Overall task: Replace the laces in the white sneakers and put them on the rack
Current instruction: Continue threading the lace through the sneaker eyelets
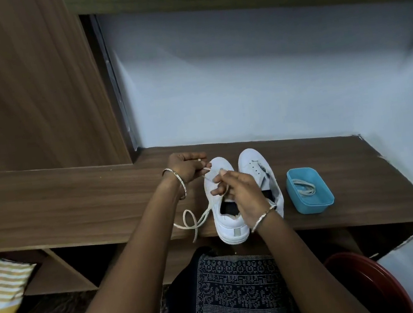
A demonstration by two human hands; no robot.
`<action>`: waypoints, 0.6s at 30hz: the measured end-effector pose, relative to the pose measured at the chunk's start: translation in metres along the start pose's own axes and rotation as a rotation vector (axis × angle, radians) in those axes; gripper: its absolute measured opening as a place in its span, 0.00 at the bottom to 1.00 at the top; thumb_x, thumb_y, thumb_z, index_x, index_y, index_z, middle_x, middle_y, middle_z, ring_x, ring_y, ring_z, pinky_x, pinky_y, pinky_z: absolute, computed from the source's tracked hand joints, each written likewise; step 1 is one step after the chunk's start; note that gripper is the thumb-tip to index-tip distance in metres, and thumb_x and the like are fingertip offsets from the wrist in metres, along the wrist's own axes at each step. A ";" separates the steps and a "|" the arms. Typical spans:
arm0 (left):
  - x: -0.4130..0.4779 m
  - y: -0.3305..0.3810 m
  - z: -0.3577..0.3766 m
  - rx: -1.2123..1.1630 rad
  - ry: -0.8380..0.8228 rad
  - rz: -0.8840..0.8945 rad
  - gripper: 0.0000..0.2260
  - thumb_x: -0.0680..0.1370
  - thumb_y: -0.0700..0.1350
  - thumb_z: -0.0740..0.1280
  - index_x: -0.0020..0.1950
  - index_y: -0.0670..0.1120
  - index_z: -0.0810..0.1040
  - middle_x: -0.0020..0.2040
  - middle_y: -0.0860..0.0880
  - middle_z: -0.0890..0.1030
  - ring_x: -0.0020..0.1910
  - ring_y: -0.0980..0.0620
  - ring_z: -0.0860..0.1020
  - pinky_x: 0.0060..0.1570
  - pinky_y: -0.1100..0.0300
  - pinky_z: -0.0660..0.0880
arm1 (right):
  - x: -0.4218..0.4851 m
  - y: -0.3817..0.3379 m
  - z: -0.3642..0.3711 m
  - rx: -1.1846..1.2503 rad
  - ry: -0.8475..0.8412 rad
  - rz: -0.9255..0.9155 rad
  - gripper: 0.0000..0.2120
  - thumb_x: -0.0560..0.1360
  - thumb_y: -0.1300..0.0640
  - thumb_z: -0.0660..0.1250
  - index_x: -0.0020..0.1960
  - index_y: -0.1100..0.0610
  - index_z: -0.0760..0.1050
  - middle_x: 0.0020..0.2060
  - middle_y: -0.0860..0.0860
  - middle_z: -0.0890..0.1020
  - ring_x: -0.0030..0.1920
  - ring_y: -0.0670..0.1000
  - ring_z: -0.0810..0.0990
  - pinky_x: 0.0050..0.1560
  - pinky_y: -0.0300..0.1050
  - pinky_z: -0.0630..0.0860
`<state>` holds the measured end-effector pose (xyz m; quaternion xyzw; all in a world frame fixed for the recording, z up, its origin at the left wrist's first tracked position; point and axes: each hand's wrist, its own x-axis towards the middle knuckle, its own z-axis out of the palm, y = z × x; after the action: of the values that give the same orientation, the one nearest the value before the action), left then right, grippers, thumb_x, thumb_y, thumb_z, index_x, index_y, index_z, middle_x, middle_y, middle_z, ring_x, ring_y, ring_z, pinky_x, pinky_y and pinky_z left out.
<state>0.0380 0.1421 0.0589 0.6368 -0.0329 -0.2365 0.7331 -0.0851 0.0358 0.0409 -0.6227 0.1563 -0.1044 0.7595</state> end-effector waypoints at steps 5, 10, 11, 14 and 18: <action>0.017 -0.020 -0.018 0.126 0.210 -0.017 0.10 0.75 0.24 0.65 0.52 0.34 0.77 0.46 0.39 0.80 0.30 0.52 0.80 0.30 0.62 0.80 | -0.005 -0.027 -0.040 0.293 0.078 0.040 0.15 0.82 0.55 0.63 0.40 0.62 0.77 0.25 0.49 0.68 0.28 0.49 0.72 0.41 0.46 0.75; 0.025 -0.033 -0.035 0.160 0.263 -0.066 0.09 0.74 0.22 0.65 0.41 0.35 0.73 0.46 0.40 0.80 0.29 0.51 0.79 0.30 0.61 0.80 | -0.001 -0.046 -0.078 0.398 0.114 -0.028 0.13 0.82 0.53 0.62 0.44 0.59 0.77 0.25 0.47 0.68 0.26 0.46 0.68 0.34 0.42 0.70; 0.024 -0.033 -0.036 0.132 0.274 -0.074 0.11 0.74 0.22 0.64 0.40 0.37 0.70 0.43 0.41 0.80 0.28 0.51 0.79 0.26 0.61 0.79 | 0.000 -0.048 -0.083 0.402 0.131 -0.036 0.12 0.81 0.52 0.62 0.46 0.59 0.78 0.25 0.46 0.68 0.26 0.45 0.67 0.33 0.40 0.70; 0.030 -0.040 -0.042 0.023 0.314 -0.090 0.19 0.73 0.19 0.61 0.39 0.42 0.64 0.38 0.41 0.76 0.34 0.47 0.78 0.22 0.59 0.78 | 0.002 -0.052 -0.098 0.385 0.185 -0.044 0.11 0.81 0.51 0.62 0.51 0.57 0.80 0.26 0.45 0.68 0.26 0.43 0.67 0.31 0.37 0.70; 0.033 -0.052 -0.054 0.407 0.374 -0.068 0.12 0.69 0.27 0.70 0.33 0.43 0.78 0.36 0.42 0.80 0.47 0.37 0.83 0.47 0.48 0.82 | 0.004 -0.045 -0.096 0.249 0.212 -0.057 0.10 0.83 0.57 0.61 0.56 0.56 0.81 0.32 0.46 0.76 0.28 0.43 0.70 0.31 0.36 0.70</action>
<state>0.0706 0.1750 -0.0093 0.8043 0.0776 -0.1280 0.5750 -0.1153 -0.0622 0.0673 -0.5136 0.2038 -0.2095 0.8068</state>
